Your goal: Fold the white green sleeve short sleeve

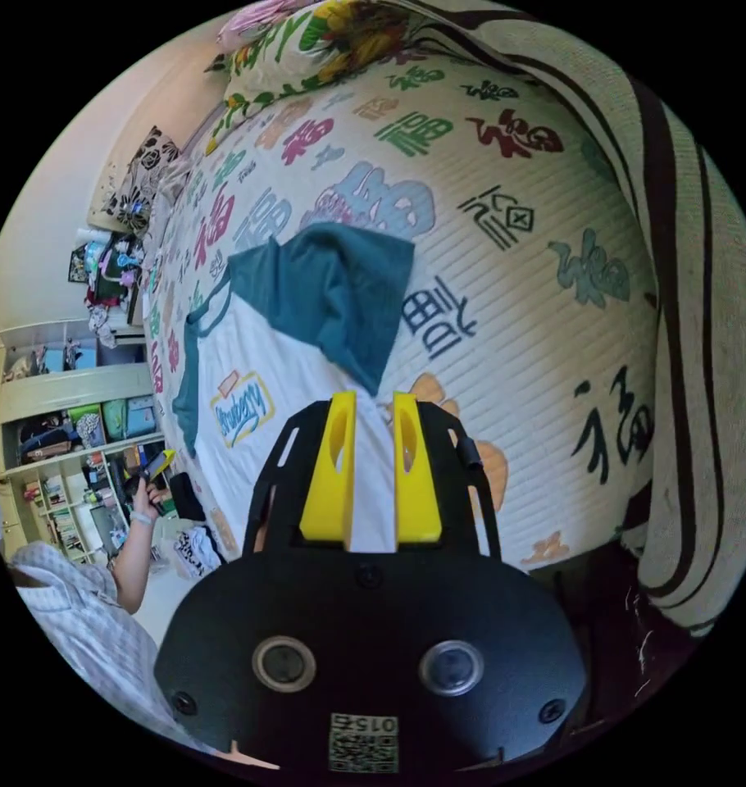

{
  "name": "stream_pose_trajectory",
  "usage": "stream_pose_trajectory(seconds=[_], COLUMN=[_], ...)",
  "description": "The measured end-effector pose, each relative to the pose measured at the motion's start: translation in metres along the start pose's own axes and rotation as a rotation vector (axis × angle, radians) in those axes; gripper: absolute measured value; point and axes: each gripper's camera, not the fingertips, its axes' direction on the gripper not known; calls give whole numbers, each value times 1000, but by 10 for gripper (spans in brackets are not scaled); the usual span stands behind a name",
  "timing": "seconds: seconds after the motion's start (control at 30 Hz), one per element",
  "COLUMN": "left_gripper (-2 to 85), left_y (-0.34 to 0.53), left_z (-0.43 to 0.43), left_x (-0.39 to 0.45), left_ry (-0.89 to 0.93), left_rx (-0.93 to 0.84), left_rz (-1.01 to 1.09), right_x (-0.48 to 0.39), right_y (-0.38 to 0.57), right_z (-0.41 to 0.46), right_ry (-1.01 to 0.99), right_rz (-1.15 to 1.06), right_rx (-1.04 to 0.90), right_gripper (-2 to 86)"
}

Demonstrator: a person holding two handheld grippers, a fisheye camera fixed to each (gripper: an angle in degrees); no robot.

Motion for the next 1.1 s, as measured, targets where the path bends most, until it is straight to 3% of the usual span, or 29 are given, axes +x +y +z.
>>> stream_pose_trajectory(seconds=[0.13, 0.23, 0.27, 0.37, 0.57, 0.7, 0.83, 1.1], left_gripper=[58, 60, 64, 71, 79, 54, -1, 37], left_y=[-12, 11, 26, 58, 76, 75, 76, 84], left_z=[63, 129, 158, 228, 294, 313, 318, 342], left_x=[148, 264, 303, 364, 384, 379, 369, 363], left_ry=[138, 248, 300, 415, 366, 344, 466, 559], left_rx=[-73, -143, -195, -301, -255, -257, -239, -246], left_rz=[311, 547, 615, 626, 416, 346, 291, 162], right_x=[33, 32, 25, 9, -7, -11, -13, -37], right_y=[-68, -108, -116, -119, -138, -145, -140, -152], right_z=[-11, -1, -1, -10, -28, -26, -57, -81], right_ry=[-41, -44, 58, 161, -89, -73, -30, 200], right_rz=[19, -24, -69, -204, -337, -346, -371, -503], right_rx=[74, -36, -87, -132, -168, -222, -138, -115], right_gripper=[106, 80, 67, 50, 41, 5, -3, 9])
